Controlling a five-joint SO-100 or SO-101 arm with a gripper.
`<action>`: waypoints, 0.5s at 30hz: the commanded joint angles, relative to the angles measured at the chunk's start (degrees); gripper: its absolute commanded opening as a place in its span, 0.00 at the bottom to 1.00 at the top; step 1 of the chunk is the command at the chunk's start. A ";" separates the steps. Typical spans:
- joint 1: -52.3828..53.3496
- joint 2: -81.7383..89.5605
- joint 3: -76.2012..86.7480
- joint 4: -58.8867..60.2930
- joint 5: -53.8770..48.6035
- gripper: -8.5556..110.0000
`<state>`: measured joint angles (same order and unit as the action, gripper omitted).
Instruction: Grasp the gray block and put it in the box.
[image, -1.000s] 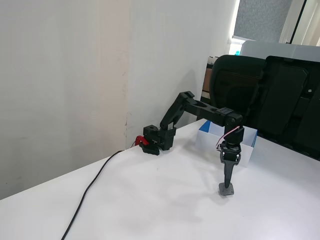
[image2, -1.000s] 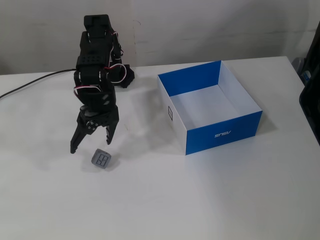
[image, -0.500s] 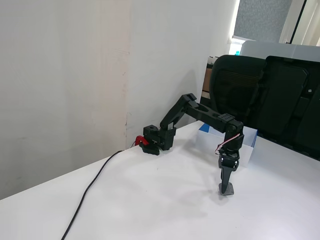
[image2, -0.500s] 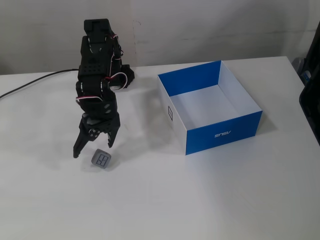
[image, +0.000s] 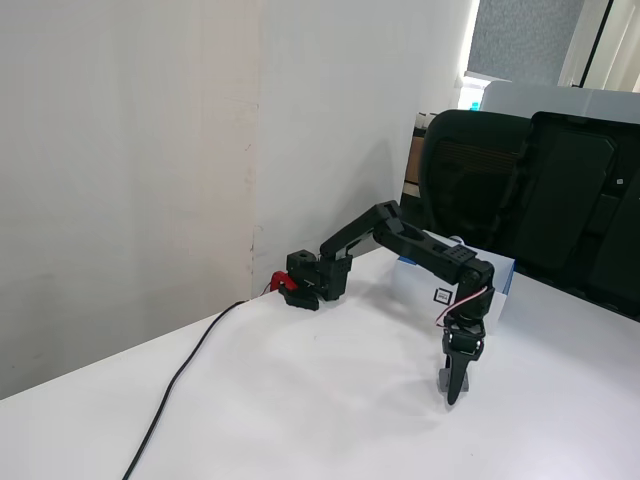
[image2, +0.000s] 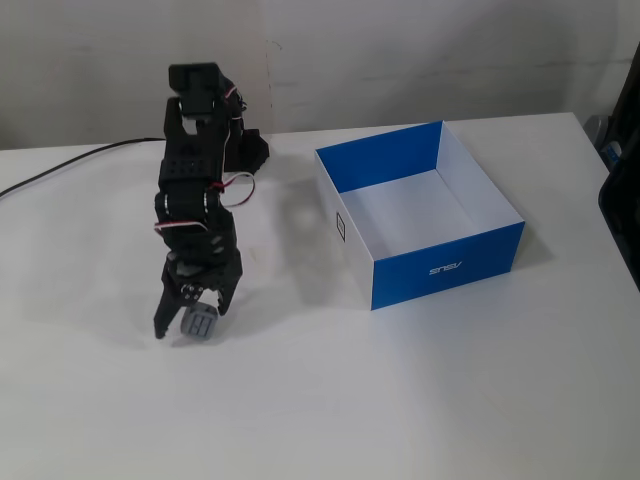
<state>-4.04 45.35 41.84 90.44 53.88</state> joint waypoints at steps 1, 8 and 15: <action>0.26 -3.16 -14.94 4.75 -2.37 0.25; 0.70 -23.20 -50.01 17.58 -4.39 0.08; 1.14 -23.82 -51.42 17.58 -4.92 0.07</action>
<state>-4.04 19.42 -3.78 105.56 49.75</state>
